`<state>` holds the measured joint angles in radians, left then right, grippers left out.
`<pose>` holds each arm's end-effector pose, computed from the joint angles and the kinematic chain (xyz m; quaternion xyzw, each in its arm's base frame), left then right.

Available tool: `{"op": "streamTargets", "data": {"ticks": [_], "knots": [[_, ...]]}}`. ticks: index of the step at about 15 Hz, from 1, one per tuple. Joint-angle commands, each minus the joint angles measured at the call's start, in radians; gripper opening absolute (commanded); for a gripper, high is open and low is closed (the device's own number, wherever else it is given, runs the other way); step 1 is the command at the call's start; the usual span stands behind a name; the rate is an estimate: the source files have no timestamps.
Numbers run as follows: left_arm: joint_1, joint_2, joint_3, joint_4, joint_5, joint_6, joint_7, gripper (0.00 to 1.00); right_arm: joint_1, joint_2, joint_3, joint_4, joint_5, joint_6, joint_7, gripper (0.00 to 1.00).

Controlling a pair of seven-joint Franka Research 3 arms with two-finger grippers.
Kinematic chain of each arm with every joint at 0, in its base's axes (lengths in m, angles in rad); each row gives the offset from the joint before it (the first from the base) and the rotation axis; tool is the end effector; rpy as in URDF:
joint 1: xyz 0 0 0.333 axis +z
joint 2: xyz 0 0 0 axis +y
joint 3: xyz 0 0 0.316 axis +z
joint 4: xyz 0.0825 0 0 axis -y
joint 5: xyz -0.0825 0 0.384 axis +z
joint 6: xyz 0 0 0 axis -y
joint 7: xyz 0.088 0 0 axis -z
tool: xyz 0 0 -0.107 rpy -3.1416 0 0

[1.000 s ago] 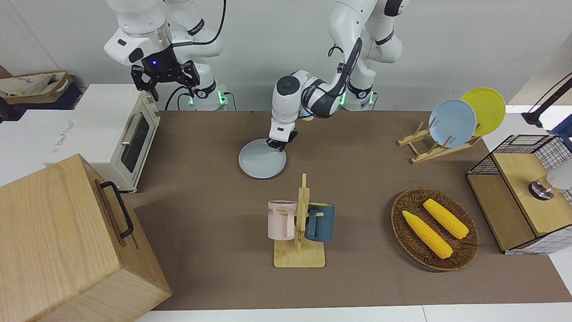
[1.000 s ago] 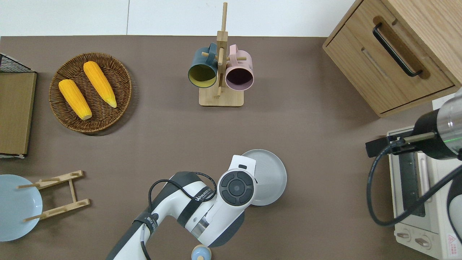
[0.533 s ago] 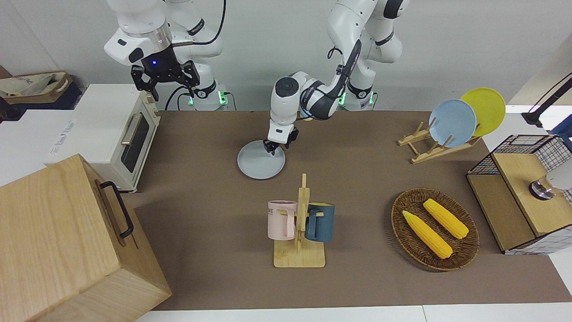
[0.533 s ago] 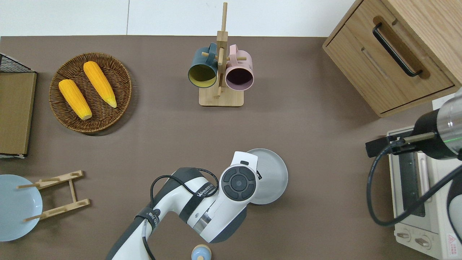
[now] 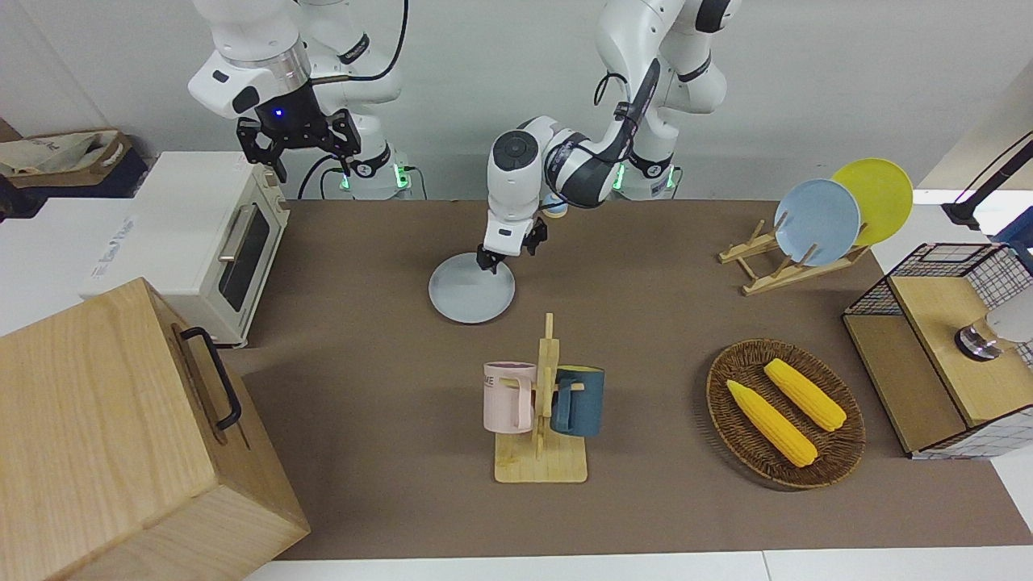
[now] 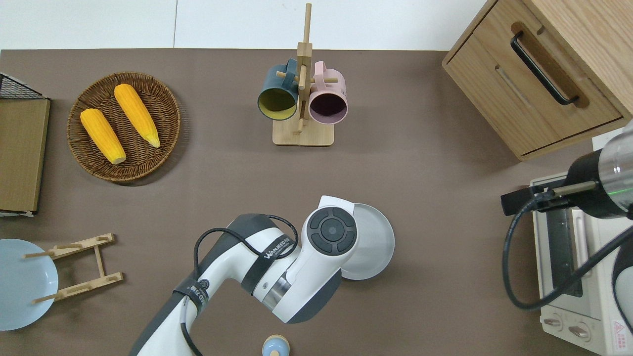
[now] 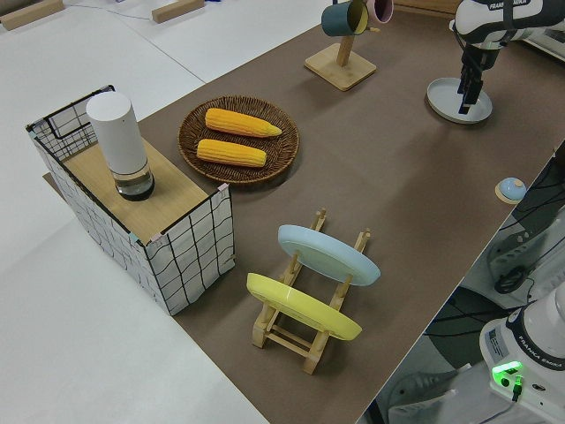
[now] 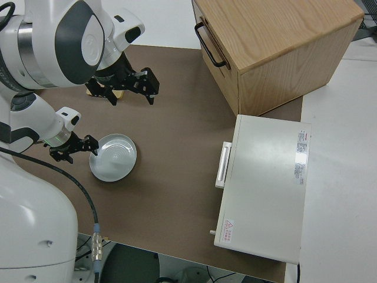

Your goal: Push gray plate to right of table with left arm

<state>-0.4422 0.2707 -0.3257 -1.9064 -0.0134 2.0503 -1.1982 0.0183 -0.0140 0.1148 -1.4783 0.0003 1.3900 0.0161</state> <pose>0.4371 -0.4112 0.3553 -0.9728 -0.2193 0.0719 0.0199 0.5262 0.0710 0.6597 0.9976 0.0584 -0.0370 0.0034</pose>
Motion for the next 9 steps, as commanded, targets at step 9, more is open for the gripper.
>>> {"op": "streamTargets", "data": {"ticks": [9], "knots": [[0.347, -0.162, 0.008, 0.217, 0.033, -0.453, 0.538, 1.0, -0.02, -0.003, 0.017, 0.009, 0.006, -0.016, 0.013, 0.983]]}}
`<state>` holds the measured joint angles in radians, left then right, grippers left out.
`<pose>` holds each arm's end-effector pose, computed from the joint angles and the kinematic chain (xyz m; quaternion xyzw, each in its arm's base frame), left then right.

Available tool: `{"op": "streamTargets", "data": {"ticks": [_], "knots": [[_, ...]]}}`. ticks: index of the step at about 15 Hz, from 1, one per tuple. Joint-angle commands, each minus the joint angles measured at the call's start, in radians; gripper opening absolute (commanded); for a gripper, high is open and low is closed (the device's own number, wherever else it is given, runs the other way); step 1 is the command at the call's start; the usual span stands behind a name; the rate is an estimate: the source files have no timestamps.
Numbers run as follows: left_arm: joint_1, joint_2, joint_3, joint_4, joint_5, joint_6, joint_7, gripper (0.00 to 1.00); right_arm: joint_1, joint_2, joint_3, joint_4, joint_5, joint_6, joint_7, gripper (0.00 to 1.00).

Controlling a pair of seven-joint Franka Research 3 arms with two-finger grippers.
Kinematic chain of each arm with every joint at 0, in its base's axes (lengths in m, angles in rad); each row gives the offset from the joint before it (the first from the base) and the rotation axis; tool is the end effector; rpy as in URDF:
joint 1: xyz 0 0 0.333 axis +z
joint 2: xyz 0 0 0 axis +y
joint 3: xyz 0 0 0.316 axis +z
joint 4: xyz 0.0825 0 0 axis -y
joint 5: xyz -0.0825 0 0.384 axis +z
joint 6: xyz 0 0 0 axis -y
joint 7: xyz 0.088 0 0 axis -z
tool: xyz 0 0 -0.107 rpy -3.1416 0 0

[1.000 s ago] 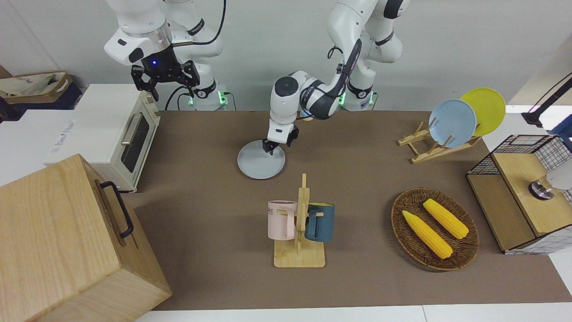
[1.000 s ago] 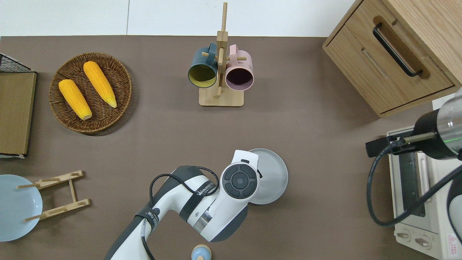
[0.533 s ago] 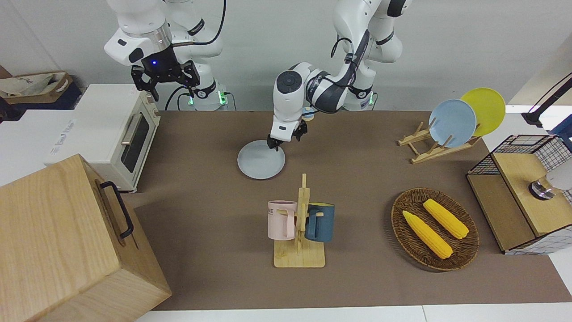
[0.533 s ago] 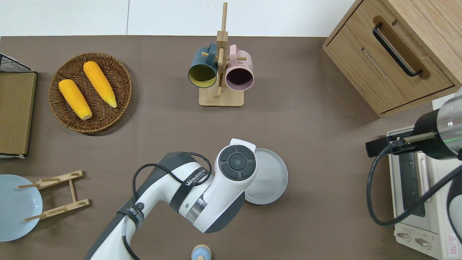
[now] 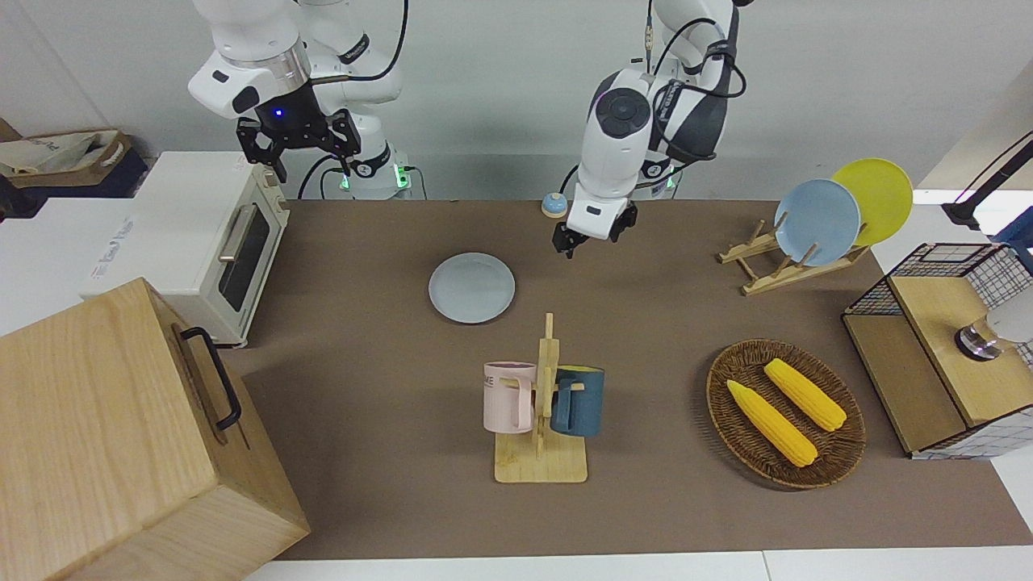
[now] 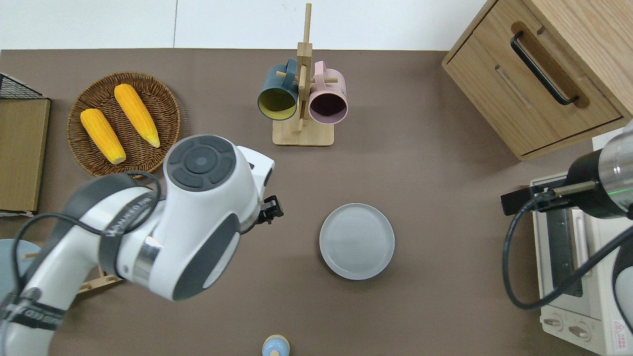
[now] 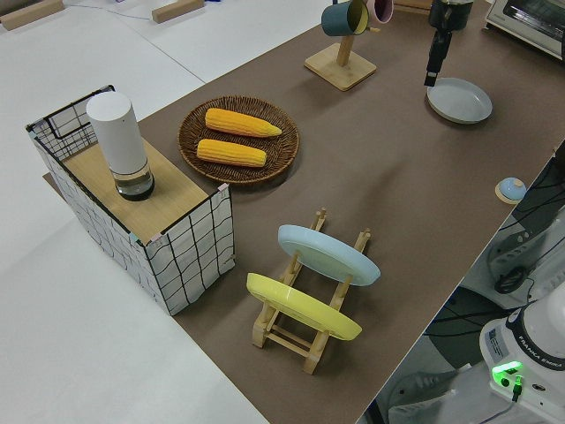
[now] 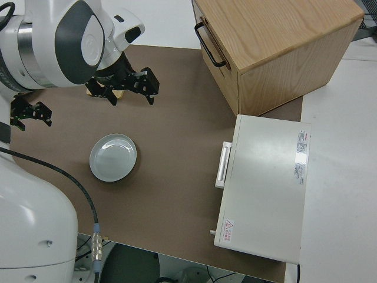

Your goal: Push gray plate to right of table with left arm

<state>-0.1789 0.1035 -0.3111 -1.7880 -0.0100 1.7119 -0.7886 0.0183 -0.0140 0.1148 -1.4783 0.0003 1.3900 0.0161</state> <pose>0.5067 -0.2651 0.4778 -0.9848 -0.1487 0.0823 0.0354 0.5262 0.0710 0.6597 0.9976 0.0584 -0.0370 0.0034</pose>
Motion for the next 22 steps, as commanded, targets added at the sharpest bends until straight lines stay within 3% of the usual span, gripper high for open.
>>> {"op": "streamTargets", "data": {"ticks": [1, 8, 22], "knots": [[0.102, 0.005, -0.002, 0.116, 0.033, -0.126, 0.179, 1.0, -0.02, -0.003, 0.016, 0.009, 0.004, -0.016, 0.013, 0.983], [0.292, -0.028, 0.0, 0.188, 0.033, -0.184, 0.551, 1.0, -0.02, -0.003, 0.016, 0.009, 0.004, -0.016, 0.013, 0.983], [0.369, -0.03, 0.009, 0.28, 0.015, -0.181, 0.617, 1.0, -0.02, -0.003, 0.017, 0.009, 0.004, -0.016, 0.013, 0.983]]}}
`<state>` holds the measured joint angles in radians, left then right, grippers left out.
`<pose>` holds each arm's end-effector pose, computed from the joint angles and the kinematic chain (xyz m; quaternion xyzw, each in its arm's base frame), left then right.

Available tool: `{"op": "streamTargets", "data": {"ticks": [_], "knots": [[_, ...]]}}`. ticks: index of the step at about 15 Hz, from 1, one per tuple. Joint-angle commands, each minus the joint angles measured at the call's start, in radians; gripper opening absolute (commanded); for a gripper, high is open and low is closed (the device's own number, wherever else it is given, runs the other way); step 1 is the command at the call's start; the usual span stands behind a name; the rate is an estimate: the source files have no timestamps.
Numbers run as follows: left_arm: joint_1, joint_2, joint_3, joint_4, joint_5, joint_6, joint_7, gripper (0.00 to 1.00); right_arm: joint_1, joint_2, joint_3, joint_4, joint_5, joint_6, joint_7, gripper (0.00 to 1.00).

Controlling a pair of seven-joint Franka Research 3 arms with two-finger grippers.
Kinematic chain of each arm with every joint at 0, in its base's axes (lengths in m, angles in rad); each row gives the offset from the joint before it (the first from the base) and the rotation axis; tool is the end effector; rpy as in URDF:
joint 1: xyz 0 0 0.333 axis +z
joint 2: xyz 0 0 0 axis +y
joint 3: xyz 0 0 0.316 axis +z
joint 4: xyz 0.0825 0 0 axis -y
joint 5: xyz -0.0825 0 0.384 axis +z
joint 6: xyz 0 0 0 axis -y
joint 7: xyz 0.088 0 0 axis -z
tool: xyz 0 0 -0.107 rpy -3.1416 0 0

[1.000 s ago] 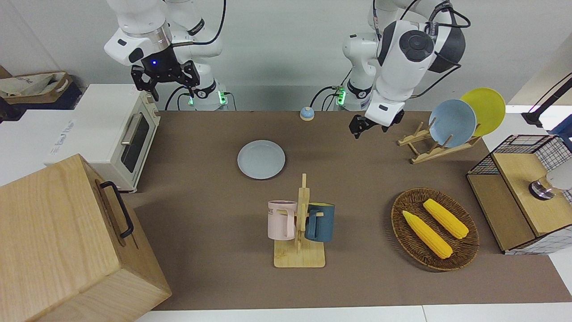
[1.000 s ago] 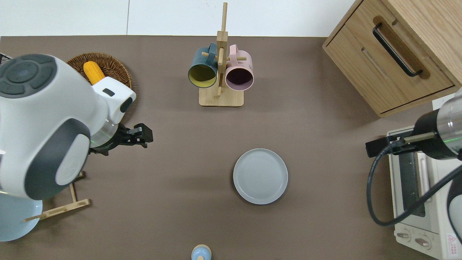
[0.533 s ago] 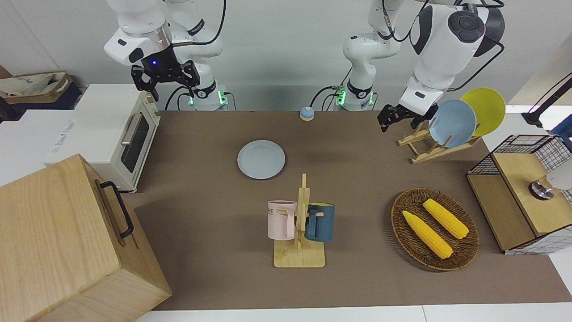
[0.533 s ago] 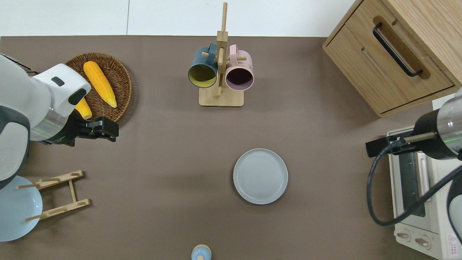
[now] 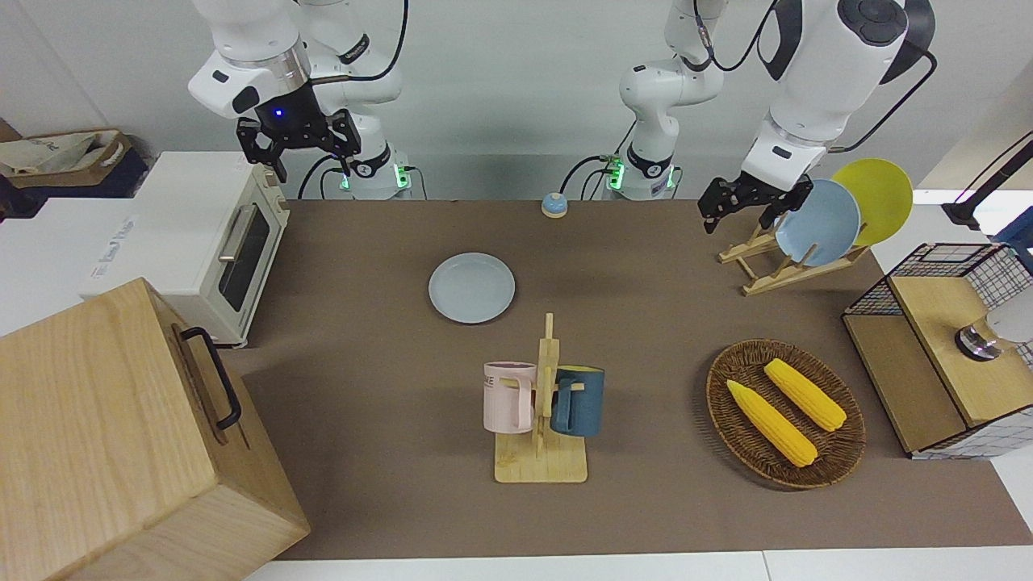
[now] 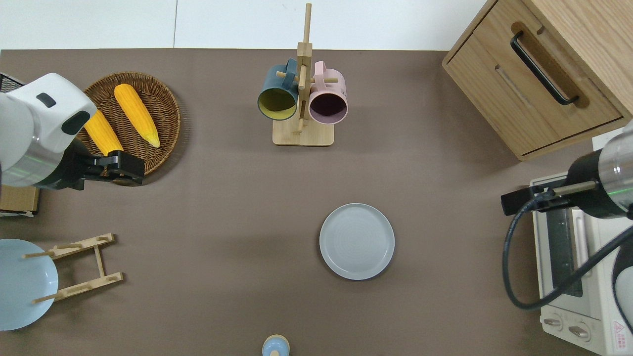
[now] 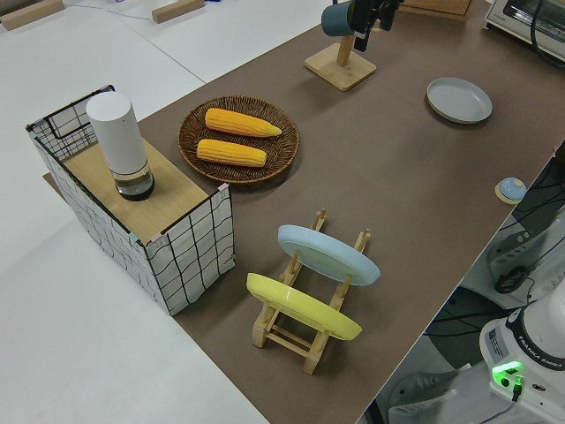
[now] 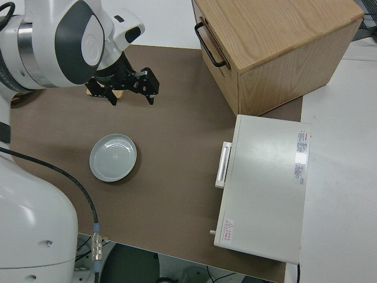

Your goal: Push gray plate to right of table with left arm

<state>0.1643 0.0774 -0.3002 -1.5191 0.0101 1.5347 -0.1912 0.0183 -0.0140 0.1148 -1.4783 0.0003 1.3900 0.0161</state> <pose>0.5687 -0.0699 0.6039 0.9992 0.0278 -0.0298 0.0016 0.5262 0.0710 0.6597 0.9976 0.0584 -0.0370 0.0034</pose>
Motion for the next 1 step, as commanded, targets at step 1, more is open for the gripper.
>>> {"op": "streamTargets", "data": {"ticks": [1], "knots": [[0.026, -0.002, -0.002, 0.011, -0.006, -0.005, 0.019, 1.0, -0.02, -0.003, 0.016, 0.009, 0.004, -0.016, 0.013, 0.983]]}}
